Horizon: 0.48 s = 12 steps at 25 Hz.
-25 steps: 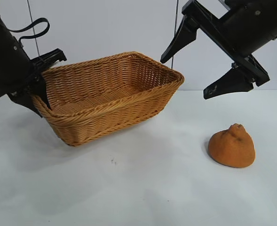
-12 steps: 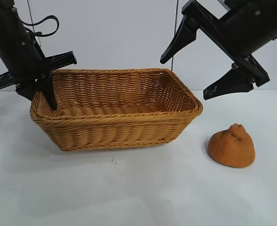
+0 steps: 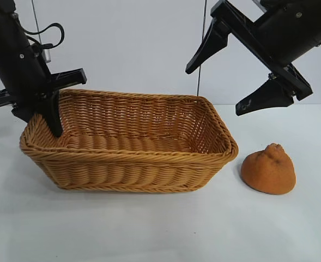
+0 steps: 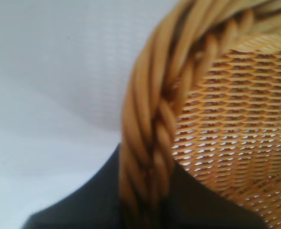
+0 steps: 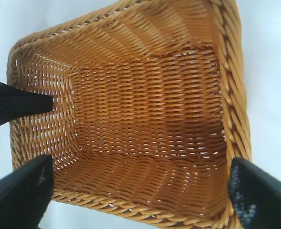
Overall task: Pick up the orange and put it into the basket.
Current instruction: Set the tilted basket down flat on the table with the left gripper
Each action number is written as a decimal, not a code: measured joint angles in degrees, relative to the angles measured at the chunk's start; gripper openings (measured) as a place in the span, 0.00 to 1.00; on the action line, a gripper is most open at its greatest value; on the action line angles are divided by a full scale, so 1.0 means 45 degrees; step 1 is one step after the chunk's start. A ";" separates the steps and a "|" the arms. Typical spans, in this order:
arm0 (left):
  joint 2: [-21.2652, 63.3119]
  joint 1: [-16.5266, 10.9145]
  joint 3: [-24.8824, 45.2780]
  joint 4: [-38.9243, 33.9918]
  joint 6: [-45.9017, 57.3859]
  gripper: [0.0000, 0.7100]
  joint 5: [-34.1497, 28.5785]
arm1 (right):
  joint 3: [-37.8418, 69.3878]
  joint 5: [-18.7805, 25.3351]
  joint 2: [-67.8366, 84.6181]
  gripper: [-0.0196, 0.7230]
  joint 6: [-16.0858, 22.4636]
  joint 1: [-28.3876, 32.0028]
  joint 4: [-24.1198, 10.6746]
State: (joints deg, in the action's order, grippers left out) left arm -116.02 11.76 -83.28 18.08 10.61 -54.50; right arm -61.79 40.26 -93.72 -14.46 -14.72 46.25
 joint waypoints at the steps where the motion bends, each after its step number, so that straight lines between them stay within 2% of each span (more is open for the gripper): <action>1: 0.0000 0.0000 0.0152 0.0067 -0.0026 0.12 0.0154 | 0.0000 0.0000 0.0000 0.94 0.0000 0.0000 0.0000; 6: -0.0148 0.0000 0.0642 0.0846 -0.0436 0.12 0.1111 | 0.0000 0.0000 0.0000 0.94 0.0000 0.0000 0.0000; 12: -0.0800 0.0000 0.0647 0.1257 -0.1155 0.12 0.1266 | 0.0000 -0.0011 0.0000 0.94 0.0000 0.0000 0.0000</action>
State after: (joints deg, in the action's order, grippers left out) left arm -119.62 11.76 -80.38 23.74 5.42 -48.80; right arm -61.79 40.21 -93.72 -14.46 -14.72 46.25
